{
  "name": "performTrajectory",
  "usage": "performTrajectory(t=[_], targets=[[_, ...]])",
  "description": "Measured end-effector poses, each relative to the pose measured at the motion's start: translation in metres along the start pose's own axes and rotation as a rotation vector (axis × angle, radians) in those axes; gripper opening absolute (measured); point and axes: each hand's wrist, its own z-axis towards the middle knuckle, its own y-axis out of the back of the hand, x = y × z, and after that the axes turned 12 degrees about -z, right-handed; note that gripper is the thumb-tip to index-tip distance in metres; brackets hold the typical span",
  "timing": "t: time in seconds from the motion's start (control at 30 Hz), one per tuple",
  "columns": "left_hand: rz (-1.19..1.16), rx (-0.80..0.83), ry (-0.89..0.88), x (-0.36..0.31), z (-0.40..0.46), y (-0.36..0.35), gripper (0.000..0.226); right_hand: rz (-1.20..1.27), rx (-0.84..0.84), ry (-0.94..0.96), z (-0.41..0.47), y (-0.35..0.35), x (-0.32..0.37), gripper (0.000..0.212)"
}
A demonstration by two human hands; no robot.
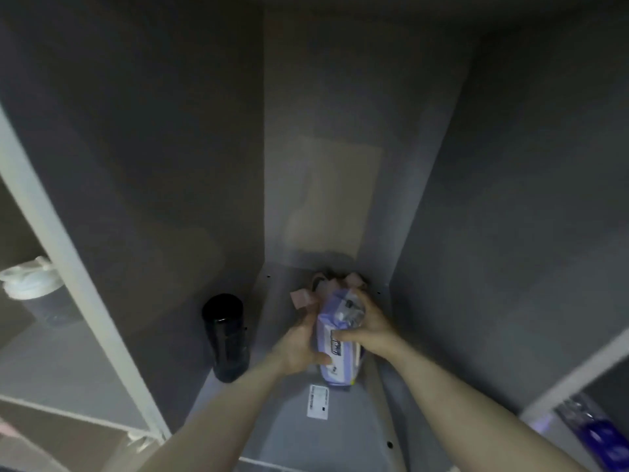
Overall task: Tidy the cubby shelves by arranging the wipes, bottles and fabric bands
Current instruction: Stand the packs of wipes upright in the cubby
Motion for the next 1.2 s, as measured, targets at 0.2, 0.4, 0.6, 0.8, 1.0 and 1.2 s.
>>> performTrajectory(t=[0.2, 0.4, 0.6, 0.8, 1.0, 1.2], targets=[[-0.323, -0.105, 0.053, 0.007, 0.009, -0.042, 0.08, 0.149, -0.141, -0.034, -0.032, 0.016, 0.01, 0.092], [-0.171, 0.031, 0.034, 0.018, -0.007, -0.081, 0.099, 0.047, 0.071, -0.423, -0.074, 0.007, -0.016, 0.086], [0.149, 0.155, -0.039, 0.005, -0.009, -0.086, 0.097, -0.14, 0.142, -0.45, -0.09, 0.009, -0.014, 0.083], [0.174, 0.226, -0.05, 0.004, -0.005, -0.08, 0.101, -0.179, 0.208, -0.479, -0.1, 0.011, -0.006, 0.084], [0.07, 0.183, -0.125, -0.007, 0.005, -0.062, 0.117, -0.008, 0.037, -0.458, -0.097, 0.019, 0.008, 0.09], [0.051, 0.174, -0.18, -0.02, -0.003, -0.052, 0.108, 0.061, -0.01, -0.437, -0.114, 0.025, 0.02, 0.097]])
